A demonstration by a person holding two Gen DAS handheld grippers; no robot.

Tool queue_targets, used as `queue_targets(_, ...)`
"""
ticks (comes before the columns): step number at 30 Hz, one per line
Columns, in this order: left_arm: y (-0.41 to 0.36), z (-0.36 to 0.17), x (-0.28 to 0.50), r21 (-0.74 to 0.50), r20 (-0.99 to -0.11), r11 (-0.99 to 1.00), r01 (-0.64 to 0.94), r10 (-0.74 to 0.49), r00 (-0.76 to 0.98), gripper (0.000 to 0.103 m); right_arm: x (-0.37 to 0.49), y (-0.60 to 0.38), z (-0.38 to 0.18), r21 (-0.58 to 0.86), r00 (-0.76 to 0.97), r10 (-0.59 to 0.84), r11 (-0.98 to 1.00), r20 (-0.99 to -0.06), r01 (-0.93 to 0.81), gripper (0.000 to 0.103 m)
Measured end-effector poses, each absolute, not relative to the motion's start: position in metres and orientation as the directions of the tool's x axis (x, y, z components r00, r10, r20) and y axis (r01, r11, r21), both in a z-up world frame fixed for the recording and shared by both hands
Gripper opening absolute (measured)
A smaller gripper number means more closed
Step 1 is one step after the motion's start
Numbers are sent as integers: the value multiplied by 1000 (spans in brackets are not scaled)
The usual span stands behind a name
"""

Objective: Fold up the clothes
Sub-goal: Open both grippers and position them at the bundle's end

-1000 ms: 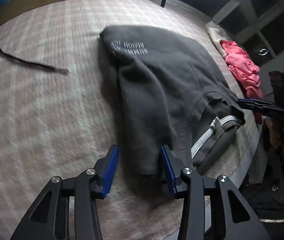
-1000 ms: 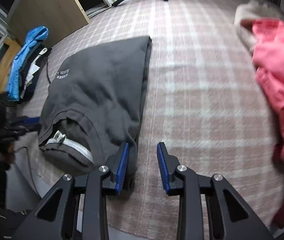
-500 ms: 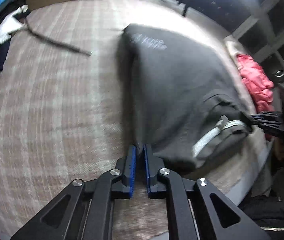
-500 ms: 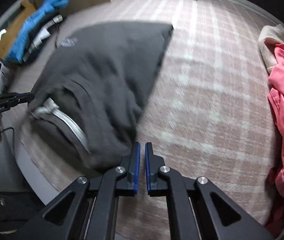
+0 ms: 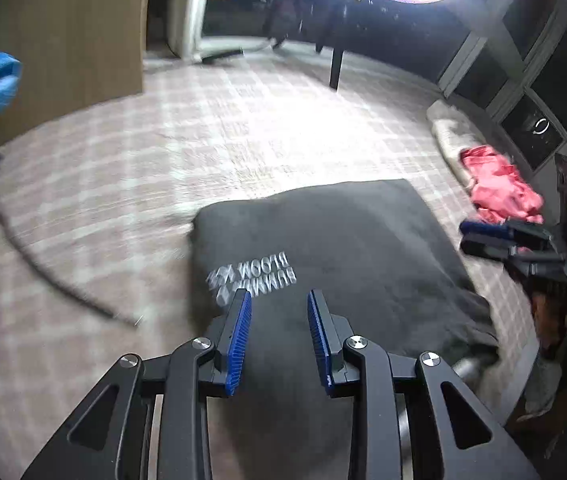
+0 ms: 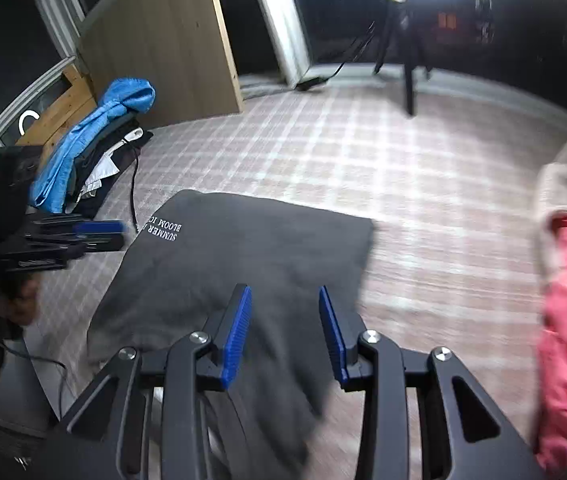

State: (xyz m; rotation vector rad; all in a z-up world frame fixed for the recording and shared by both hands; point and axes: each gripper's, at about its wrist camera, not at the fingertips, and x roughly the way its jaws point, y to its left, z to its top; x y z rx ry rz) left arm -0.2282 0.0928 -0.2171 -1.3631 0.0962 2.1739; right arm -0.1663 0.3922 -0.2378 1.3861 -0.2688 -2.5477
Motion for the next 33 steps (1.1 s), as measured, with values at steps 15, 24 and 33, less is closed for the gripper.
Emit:
queue_targets(15,61,-239,-238,-285,-867,-867,-408,415,-277,37,-174,390,-219,75,-549,-157,-983,-821,169,69)
queue_targets(24,57,-262,-220,-401,-867,-873,-279,460,-192,43,-162,435,-261,301,-431,-259,-953,-864,-29,69)
queue_targets(33,80,-268,-209,-416,-869,-865,-281,470,-158,49,-154,425,-281,369,-391,-330,-929,-859,-29,70)
